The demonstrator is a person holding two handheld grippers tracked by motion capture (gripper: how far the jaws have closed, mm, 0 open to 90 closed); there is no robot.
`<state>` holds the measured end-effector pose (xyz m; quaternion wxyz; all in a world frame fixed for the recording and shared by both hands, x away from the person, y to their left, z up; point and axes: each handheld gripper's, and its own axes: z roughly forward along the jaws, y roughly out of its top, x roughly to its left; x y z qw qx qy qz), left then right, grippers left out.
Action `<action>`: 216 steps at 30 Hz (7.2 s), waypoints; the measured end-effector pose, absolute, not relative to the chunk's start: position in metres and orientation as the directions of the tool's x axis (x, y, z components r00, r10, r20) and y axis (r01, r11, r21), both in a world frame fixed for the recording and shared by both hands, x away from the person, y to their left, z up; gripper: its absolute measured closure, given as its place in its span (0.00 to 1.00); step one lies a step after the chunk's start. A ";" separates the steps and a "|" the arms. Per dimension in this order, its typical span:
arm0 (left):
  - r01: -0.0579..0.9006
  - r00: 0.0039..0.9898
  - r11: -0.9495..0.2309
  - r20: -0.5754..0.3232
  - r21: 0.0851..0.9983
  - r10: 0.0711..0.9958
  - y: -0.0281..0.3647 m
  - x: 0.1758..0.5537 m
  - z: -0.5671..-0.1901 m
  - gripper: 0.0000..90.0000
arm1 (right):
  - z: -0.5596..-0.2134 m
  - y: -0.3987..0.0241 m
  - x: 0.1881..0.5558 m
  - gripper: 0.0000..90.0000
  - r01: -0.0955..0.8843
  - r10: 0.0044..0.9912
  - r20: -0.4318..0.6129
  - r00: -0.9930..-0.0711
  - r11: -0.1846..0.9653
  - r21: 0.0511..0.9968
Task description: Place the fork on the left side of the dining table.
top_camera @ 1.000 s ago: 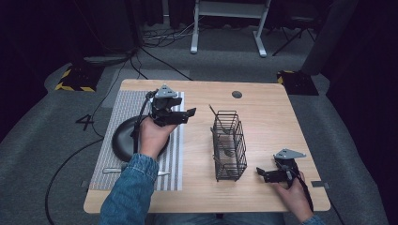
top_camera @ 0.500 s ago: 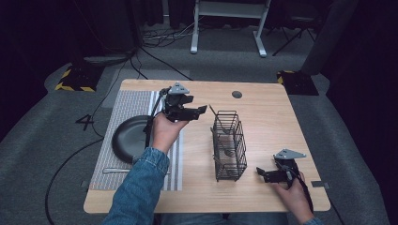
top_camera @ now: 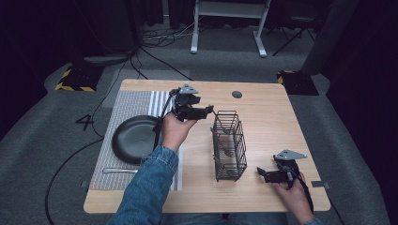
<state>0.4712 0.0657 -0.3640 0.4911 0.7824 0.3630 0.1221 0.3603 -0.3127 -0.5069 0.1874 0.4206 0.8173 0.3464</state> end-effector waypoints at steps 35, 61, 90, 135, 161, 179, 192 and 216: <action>0.541 0.716 -0.262 -0.274 0.799 0.642 0.046 0.481 -0.372 0.89 | -0.507 -0.313 0.359 0.11 0.553 0.814 -0.015 -0.581 0.408 0.726; 0.508 0.741 -0.315 -0.220 0.802 0.634 0.035 0.463 -0.331 0.96 | -0.507 -0.313 0.358 0.11 0.550 0.813 -0.016 -0.582 0.409 0.728; 0.425 0.755 -0.268 -0.175 0.865 0.632 0.056 0.444 -0.260 0.96 | -0.506 -0.313 0.358 0.12 0.552 0.815 -0.014 -0.580 0.405 0.729; 0.485 0.475 -0.027 -0.237 0.874 0.848 0.190 0.485 -0.241 0.96 | -0.507 -0.313 0.359 0.12 0.548 0.813 -0.017 -0.582 0.408 0.730; 0.557 0.359 0.046 -0.291 0.829 0.887 0.234 0.514 -0.271 0.96 | -0.506 -0.313 0.359 0.12 0.556 0.820 -0.014 -0.572 0.400 0.729; 0.640 0.281 0.094 -0.345 0.763 0.895 0.246 0.531 -0.325 0.96 | -0.506 -0.313 0.359 0.12 0.556 0.821 -0.014 -0.571 0.400 0.729; 0.703 0.238 0.072 -0.330 0.708 0.913 0.247 0.541 -0.350 0.96 | -0.506 -0.312 0.359 0.12 0.558 0.823 -0.013 -0.568 0.396 0.729; 0.746 0.203 0.069 -0.325 0.662 0.924 0.238 0.546 -0.367 0.96 | -0.506 -0.312 0.359 0.12 0.559 0.826 -0.015 -0.563 0.394 0.730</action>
